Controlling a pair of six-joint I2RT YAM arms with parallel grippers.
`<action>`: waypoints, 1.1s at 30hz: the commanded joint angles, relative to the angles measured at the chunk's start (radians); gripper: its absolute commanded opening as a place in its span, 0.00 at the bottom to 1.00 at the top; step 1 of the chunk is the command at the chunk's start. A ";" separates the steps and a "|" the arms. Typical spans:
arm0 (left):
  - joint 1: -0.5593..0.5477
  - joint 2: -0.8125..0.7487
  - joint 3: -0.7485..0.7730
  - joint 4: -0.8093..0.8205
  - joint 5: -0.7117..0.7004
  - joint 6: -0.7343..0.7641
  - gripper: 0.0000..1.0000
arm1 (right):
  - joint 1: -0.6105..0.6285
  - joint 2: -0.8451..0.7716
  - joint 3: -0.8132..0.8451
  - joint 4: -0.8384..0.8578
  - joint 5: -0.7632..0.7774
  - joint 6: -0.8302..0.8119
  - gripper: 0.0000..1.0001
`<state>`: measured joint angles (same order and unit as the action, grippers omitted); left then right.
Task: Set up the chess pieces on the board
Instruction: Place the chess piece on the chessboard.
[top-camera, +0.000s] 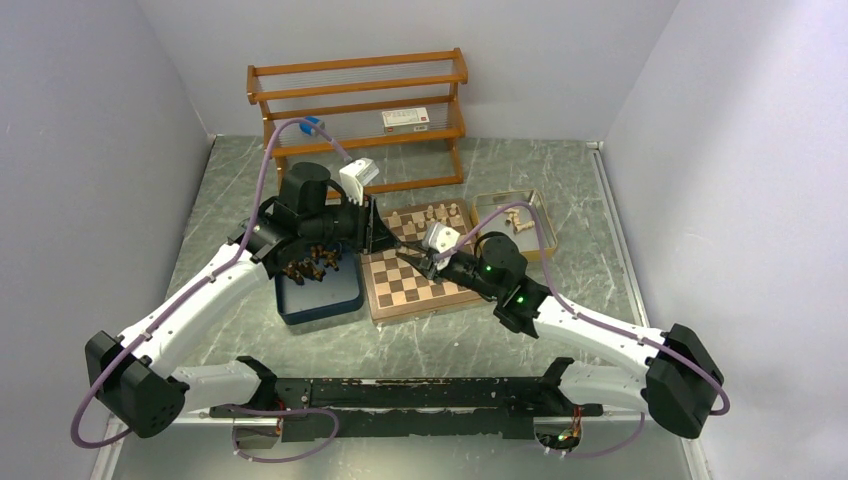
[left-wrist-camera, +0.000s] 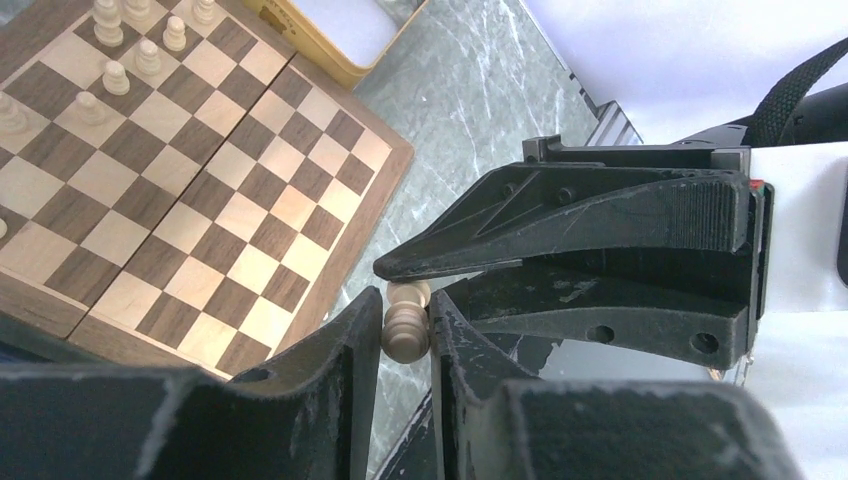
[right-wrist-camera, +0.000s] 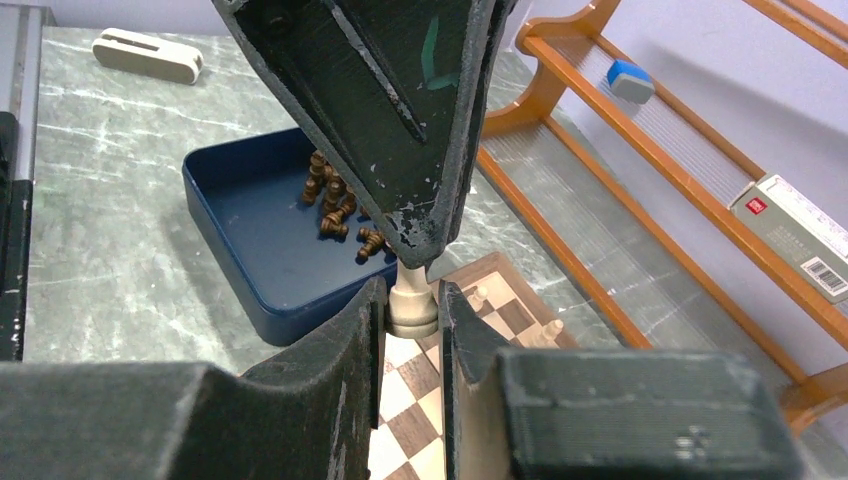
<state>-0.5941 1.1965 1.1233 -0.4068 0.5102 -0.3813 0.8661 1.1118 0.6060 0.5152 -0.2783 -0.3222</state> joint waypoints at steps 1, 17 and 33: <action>0.009 -0.011 0.006 0.040 -0.005 0.001 0.26 | 0.007 0.012 0.011 0.065 0.032 0.038 0.00; 0.008 -0.017 0.001 0.037 0.001 0.006 0.35 | 0.005 0.042 0.027 0.065 0.052 0.082 0.00; 0.008 0.056 0.108 -0.021 -0.179 0.060 0.12 | 0.005 0.089 0.104 -0.138 0.259 0.309 0.57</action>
<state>-0.5907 1.2232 1.1618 -0.4160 0.4278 -0.3538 0.8680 1.1744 0.6376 0.5018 -0.1661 -0.1368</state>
